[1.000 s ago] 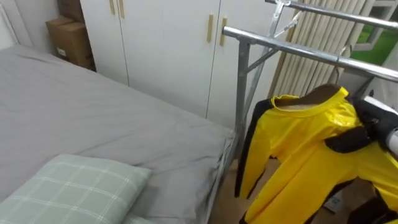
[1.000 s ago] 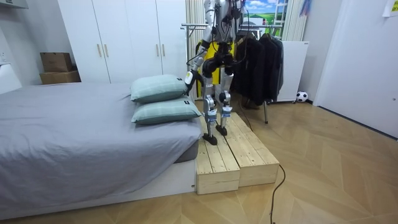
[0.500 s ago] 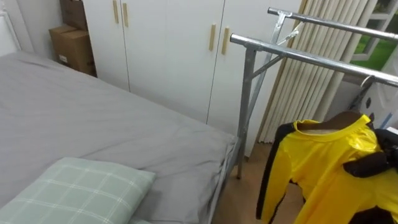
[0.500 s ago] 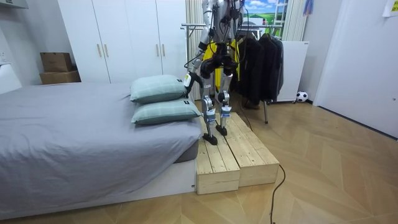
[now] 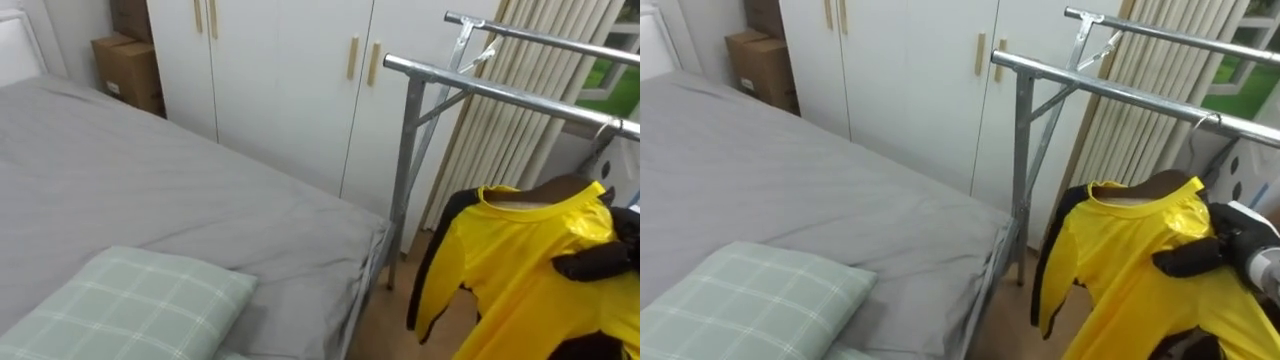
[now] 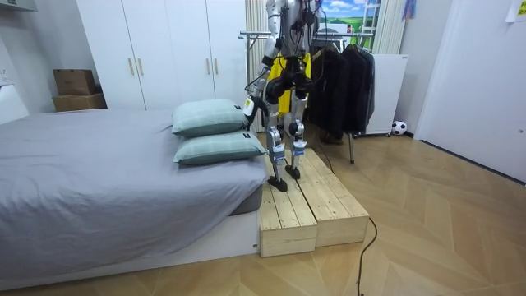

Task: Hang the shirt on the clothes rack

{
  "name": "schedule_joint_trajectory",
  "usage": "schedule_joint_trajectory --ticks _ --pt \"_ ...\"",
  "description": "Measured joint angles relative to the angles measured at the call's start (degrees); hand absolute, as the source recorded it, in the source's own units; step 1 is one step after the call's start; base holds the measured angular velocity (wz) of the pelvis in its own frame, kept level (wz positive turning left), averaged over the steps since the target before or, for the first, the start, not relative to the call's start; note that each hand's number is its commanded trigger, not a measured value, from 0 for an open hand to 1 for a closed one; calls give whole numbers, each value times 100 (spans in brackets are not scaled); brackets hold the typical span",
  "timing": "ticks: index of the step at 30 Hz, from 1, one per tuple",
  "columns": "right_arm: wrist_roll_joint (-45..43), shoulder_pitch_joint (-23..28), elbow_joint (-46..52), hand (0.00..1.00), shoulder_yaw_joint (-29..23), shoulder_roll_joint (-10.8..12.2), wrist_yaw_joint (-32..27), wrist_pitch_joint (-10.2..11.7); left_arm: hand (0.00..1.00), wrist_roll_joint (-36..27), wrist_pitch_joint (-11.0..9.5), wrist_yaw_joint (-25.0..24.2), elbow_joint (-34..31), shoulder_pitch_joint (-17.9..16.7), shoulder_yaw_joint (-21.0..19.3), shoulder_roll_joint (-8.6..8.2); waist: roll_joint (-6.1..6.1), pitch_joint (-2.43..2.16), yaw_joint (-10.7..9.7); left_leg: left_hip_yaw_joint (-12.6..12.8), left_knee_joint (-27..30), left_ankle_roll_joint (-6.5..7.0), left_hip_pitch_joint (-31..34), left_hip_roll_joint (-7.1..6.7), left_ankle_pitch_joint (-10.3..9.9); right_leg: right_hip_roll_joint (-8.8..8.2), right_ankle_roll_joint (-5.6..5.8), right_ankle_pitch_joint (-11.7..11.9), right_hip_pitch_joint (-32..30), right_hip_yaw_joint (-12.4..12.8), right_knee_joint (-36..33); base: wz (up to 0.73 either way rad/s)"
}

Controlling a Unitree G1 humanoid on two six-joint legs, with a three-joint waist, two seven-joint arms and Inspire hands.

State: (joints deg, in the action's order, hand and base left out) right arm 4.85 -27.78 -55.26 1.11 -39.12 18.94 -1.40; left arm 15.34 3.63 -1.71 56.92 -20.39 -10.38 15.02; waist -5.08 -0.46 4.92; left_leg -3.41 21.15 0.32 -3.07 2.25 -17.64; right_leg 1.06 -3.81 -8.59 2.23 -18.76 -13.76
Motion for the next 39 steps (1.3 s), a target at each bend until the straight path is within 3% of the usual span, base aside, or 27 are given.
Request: schedule_joint_trajectory --ticks 6,8,12,20,27,30,32,33,37,39 --pt "53 0 29 100 3 -2 3 1 0 1 0 18 -10 -58 3 6 -33 23 20 -57 -153 -32 -175 2 20 0 -8 -125 120 -40 6 8" --pt "53 0 27 100 3 -2 3 4 0 -1 1 23 -5 -100 3 7 -28 61 7 -113 -187 -33 -245 -1 20 8 -1 -182 197 -68 20 14" --pt "57 0 24 100 1 -2 3 5 0 6 0 23 13 -160 3 7 6 80 20 -151 -206 -42 -256 4 24 4 -13 -221 220 -132 19 7" --pt "218 0 -11 100 1 -3 5 5 0 41 2 15 12 -243 4 4 85 43 17 -181 -166 -45 -262 20 26 2 -60 -335 236 -183 -21 2" --pt "1278 -2 -20 100 1 -59 208 11 0 44 -1 9 -73 -308 -84 5 139 42 40 -114 -132 -104 -183 59 5 -8 -146 -483 76 -197 -219 -2" --pt "1577 -2 -98 100 0 -96 411 10 0 48 3 2 -201 -342 -108 5 197 58 33 42 -121 -146 -138 112 -1 2 -171 -504 48 -241 -224 4" --pt "1781 -10 -228 100 0 -96 521 8 0 41 3 3 -243 -352 -111 5 247 37 30 91 -97 -155 -48 125 4 -1 -186 -516 -30 -269 -236 8" --pt "1991 -12 -320 100 -1 -96 587 6 0 40 3 3 -291 -359 -87 5 284 62 18 115 -78 -181 -9 133 19 0 -186 -516 -55 -279 -240 5" --pt "2267 -114 -366 100 -88 -112 680 6 0 -14 2 -23 -306 -380 -28 -3 512 49 3 152 31 -207 206 153 4 -1 -189 -515 -244 -291 -295 0" --pt "2380 -167 -458 100 -109 -173 819 5 0 -4 0 -48 -309 -391 -3 -3 599 15 -9 168 36 -212 266 152 8 -10 -194 -518 -300 -310 -312 5"
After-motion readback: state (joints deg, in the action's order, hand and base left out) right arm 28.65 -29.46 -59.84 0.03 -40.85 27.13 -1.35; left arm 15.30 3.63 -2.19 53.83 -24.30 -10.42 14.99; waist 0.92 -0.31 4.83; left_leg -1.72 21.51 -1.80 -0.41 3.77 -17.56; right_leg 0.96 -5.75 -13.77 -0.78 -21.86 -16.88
